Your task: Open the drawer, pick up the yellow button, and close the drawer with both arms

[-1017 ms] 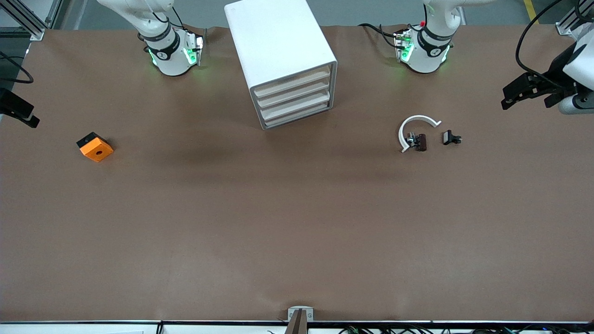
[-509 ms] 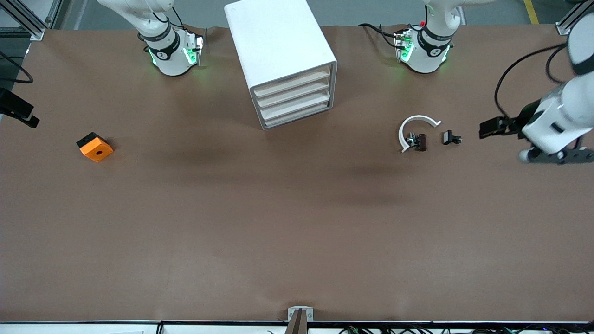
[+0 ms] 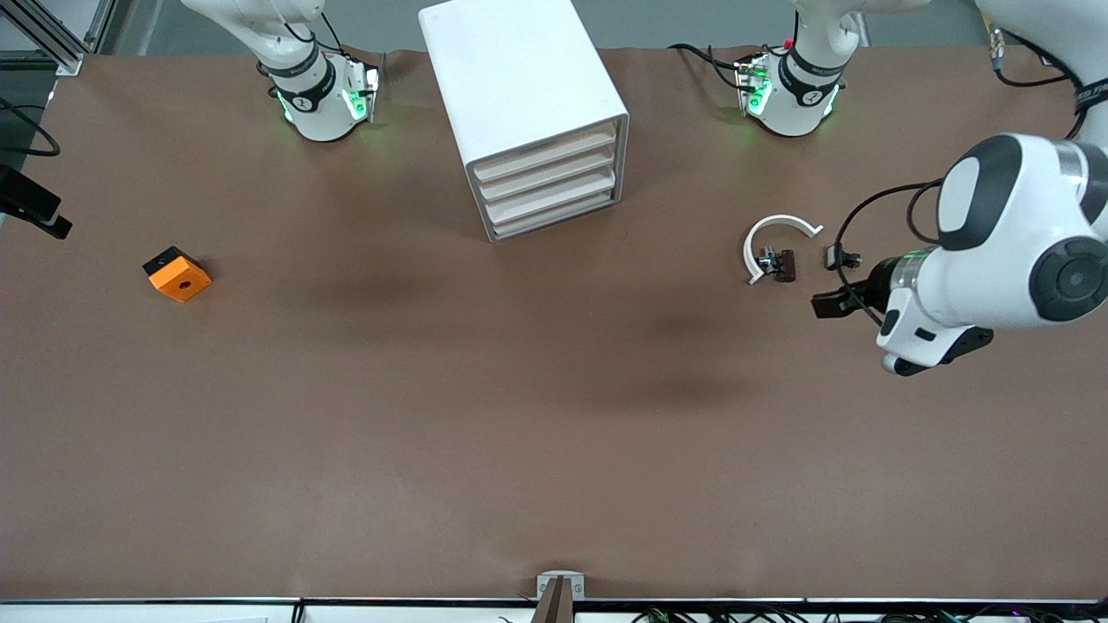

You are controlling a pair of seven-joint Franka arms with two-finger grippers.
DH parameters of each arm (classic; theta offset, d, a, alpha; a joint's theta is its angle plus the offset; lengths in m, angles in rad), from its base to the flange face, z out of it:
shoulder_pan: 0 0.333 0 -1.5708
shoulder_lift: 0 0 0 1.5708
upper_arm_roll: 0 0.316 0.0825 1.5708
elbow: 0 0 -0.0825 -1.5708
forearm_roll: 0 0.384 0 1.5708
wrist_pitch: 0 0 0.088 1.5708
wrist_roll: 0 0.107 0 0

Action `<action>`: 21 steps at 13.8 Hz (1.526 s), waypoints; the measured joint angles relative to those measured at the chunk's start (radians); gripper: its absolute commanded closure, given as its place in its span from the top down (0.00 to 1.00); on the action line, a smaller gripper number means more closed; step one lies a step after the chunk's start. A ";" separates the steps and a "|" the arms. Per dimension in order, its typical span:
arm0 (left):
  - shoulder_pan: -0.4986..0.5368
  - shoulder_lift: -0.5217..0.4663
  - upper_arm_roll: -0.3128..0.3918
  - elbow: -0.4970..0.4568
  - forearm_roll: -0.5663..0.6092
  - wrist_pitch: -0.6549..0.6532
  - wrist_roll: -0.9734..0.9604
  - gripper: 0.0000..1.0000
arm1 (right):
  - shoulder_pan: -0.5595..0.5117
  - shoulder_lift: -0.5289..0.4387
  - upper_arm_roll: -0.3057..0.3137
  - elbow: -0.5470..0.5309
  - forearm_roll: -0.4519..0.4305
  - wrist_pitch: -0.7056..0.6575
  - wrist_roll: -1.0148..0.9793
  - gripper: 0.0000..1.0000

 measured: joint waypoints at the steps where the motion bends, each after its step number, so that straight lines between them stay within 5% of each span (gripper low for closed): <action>1: 0.000 0.024 0.000 0.003 -0.012 0.000 -0.105 1.00 | 0.000 0.000 0.000 0.000 0.000 0.000 0.000 1.00; 9: -0.080 0.156 -0.003 0.023 -0.107 -0.008 -0.687 1.00 | 0.000 0.001 0.000 0.000 0.000 0.000 0.000 1.00; 17: -0.146 0.230 -0.003 0.025 -0.462 -0.157 -1.177 1.00 | 0.010 0.003 0.011 0.000 0.002 0.015 0.000 1.00; 21: -0.207 0.255 -0.006 0.025 -0.575 -0.175 -1.323 1.00 | 0.123 0.024 0.021 0.000 0.001 0.018 0.106 1.00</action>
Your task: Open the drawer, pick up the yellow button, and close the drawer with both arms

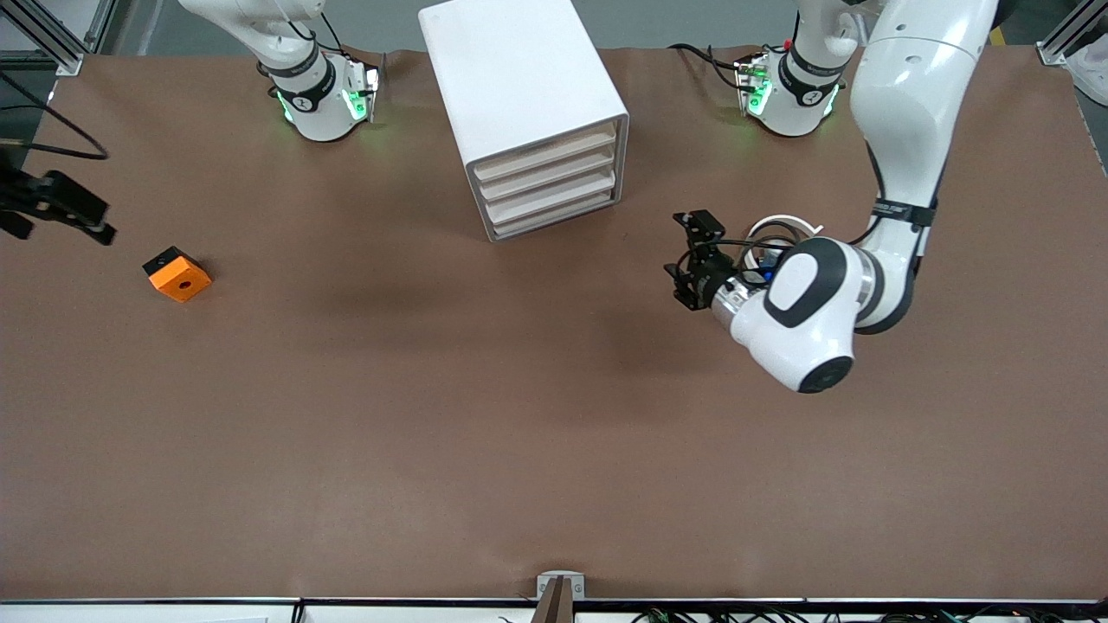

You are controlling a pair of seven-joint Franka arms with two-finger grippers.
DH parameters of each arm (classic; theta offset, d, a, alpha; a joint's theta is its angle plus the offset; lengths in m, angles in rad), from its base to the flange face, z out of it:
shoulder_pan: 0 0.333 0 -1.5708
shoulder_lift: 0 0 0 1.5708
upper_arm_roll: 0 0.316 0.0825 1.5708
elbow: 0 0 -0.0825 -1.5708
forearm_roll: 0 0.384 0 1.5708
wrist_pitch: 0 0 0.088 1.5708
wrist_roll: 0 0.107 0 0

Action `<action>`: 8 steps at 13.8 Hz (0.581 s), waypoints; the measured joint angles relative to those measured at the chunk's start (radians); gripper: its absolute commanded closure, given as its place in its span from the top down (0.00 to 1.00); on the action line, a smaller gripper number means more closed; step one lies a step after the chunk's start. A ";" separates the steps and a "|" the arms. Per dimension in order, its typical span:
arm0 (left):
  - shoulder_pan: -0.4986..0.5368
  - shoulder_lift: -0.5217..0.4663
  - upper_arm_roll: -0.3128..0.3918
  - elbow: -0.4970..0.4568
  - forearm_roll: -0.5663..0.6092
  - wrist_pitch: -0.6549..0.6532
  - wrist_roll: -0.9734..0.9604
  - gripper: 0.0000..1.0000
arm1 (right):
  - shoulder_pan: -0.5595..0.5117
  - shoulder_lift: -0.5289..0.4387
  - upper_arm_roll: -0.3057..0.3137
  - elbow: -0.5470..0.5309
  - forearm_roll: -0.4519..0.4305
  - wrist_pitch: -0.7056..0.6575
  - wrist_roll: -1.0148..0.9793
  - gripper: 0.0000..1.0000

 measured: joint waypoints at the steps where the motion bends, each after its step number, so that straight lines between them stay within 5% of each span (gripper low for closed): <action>1: -0.019 0.001 0.000 0.000 -0.036 0.000 -0.010 1.00 | 0.031 0.010 0.001 0.000 -0.001 0.009 0.040 1.00; 8: -0.137 0.025 -0.001 0.000 -0.102 -0.004 -0.037 1.00 | 0.176 0.059 0.004 -0.001 -0.001 0.056 0.253 1.00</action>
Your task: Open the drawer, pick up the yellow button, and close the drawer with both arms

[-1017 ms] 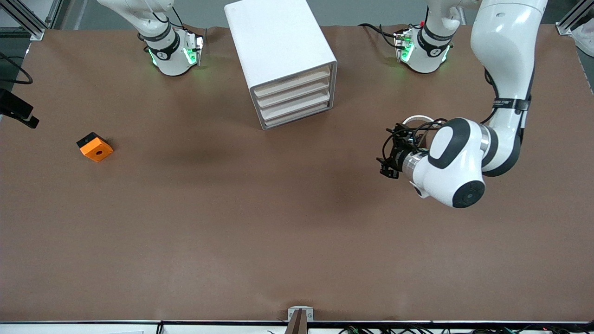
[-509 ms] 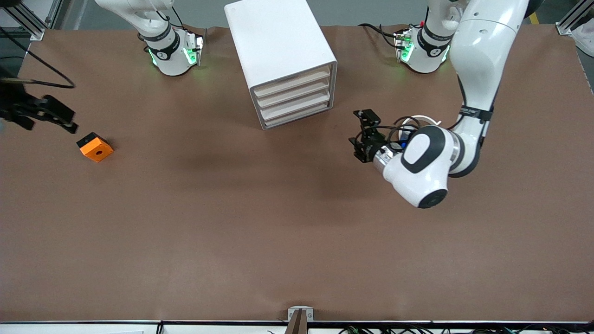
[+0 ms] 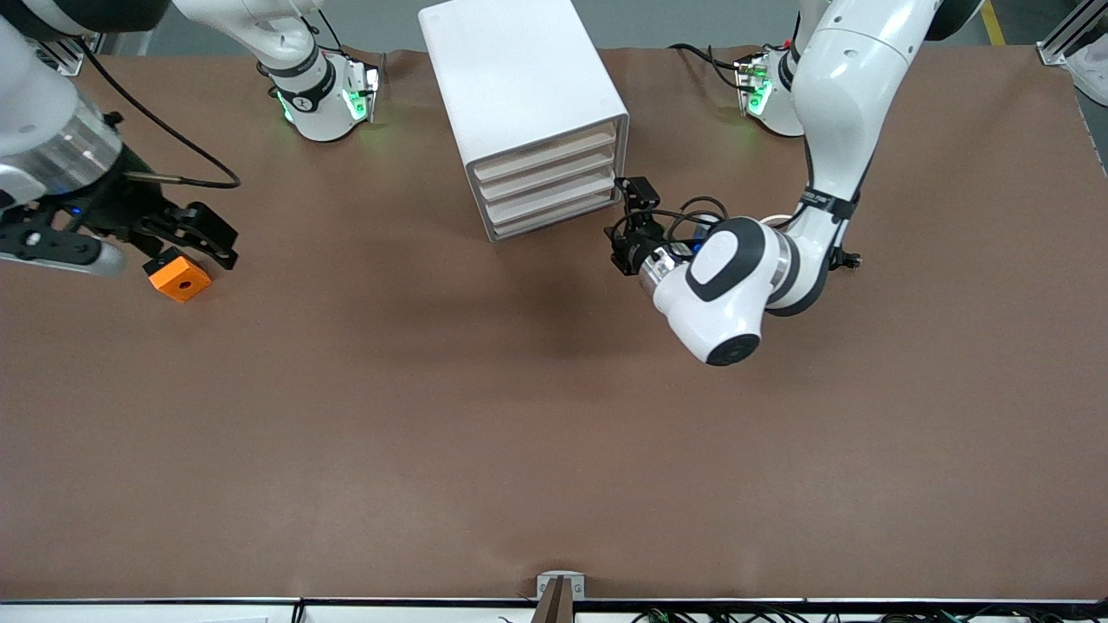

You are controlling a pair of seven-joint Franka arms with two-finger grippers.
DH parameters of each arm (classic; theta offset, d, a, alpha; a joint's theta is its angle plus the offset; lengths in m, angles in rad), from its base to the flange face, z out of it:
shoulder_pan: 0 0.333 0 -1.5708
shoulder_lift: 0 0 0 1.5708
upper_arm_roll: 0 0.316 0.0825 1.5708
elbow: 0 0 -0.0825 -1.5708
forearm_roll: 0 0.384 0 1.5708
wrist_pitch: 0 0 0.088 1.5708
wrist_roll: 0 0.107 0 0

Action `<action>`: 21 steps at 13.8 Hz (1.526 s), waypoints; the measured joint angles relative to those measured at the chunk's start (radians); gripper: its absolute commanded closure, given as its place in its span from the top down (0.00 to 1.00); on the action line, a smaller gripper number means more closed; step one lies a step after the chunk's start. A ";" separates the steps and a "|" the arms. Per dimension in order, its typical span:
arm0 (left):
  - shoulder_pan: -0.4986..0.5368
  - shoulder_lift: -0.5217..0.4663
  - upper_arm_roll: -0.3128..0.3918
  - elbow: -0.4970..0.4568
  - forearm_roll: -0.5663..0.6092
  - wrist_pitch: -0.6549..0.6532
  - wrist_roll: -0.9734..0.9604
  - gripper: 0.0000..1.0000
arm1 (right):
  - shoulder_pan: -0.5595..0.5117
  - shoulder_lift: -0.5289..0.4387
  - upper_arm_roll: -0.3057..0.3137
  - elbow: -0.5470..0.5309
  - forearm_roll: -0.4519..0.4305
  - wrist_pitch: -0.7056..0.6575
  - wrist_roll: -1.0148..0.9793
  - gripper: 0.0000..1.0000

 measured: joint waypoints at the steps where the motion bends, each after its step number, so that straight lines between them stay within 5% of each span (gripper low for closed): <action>1: -0.014 0.008 0.000 0.000 -0.002 -0.005 -0.013 1.00 | 0.022 0.009 0.000 0.000 0.001 -0.013 0.038 1.00; 8: -0.063 0.112 0.000 0.001 -0.101 -0.024 -0.137 1.00 | 0.238 0.018 0.005 0.001 0.009 -0.035 0.474 1.00; 11: -0.066 0.111 -0.022 0.017 -0.116 -0.042 -0.184 1.00 | 0.262 0.024 0.004 0.000 0.123 -0.039 0.624 1.00; 13: -0.073 0.110 -0.049 0.024 -0.117 -0.043 -0.205 0.87 | 0.272 0.036 0.004 -0.001 0.171 -0.038 0.704 1.00; 18: -0.108 0.111 -0.052 0.023 -0.118 -0.043 -0.209 0.82 | 0.355 0.078 0.004 -0.001 0.175 -0.008 0.844 1.00; 21: -0.121 0.112 -0.052 0.018 -0.118 -0.043 -0.209 0.58 | 0.368 0.087 0.003 -0.001 0.175 0.001 0.893 1.00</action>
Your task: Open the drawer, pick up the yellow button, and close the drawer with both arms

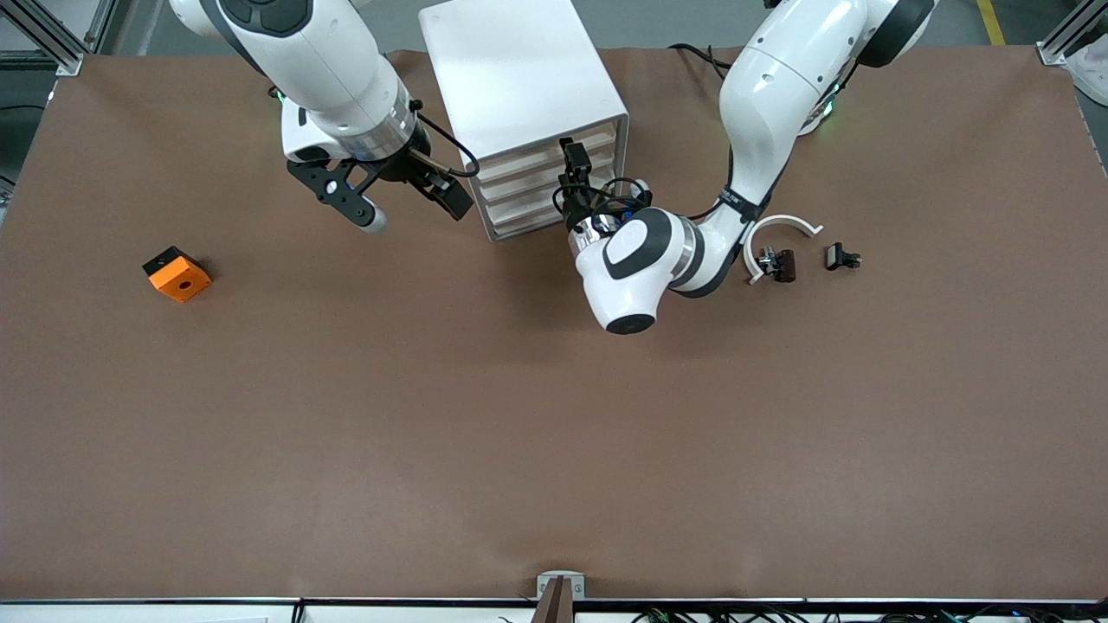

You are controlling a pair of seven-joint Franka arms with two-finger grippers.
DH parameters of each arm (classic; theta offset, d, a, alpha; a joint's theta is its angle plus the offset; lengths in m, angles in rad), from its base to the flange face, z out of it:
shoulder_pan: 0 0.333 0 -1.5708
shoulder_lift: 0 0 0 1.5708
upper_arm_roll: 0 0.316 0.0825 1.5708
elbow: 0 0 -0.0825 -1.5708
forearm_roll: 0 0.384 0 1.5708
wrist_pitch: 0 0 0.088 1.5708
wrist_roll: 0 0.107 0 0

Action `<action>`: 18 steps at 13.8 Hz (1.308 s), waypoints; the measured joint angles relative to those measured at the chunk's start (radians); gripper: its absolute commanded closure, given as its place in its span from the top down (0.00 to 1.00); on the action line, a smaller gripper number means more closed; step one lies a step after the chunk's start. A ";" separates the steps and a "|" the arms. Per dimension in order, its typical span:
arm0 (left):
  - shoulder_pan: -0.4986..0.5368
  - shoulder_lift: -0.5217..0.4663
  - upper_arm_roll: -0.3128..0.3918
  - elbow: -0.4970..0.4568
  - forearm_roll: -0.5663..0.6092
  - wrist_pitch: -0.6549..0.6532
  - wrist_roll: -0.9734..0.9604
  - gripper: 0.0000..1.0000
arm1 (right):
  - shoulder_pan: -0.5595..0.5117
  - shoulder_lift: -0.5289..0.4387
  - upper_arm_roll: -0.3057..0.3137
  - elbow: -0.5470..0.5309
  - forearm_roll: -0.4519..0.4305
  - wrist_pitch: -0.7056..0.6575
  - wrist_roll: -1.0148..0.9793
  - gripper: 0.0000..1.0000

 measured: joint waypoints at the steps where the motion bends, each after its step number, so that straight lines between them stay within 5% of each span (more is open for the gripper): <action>1: -0.003 0.001 0.000 -0.002 0.000 0.000 0.000 0.56 | 0.010 0.005 0.000 0.000 0.000 0.009 0.027 1.00; 4: -0.015 0.007 0.000 -0.004 0.000 0.000 0.000 0.40 | 0.043 0.023 0.000 0.000 0.000 0.022 0.101 1.00; 6: -0.019 0.011 0.000 -0.005 0.000 0.000 0.000 0.08 | 0.058 0.035 0.000 0.000 0.000 0.023 0.123 1.00; 7: -0.018 0.014 0.001 -0.005 0.000 0.000 0.000 0.00 | 0.065 0.040 0.000 0.000 -0.001 0.025 0.128 1.00; 18: 0.121 0.018 0.017 0.044 0.008 -0.005 -0.027 0.00 | 0.135 0.085 -0.001 0.008 -0.008 0.086 0.318 1.00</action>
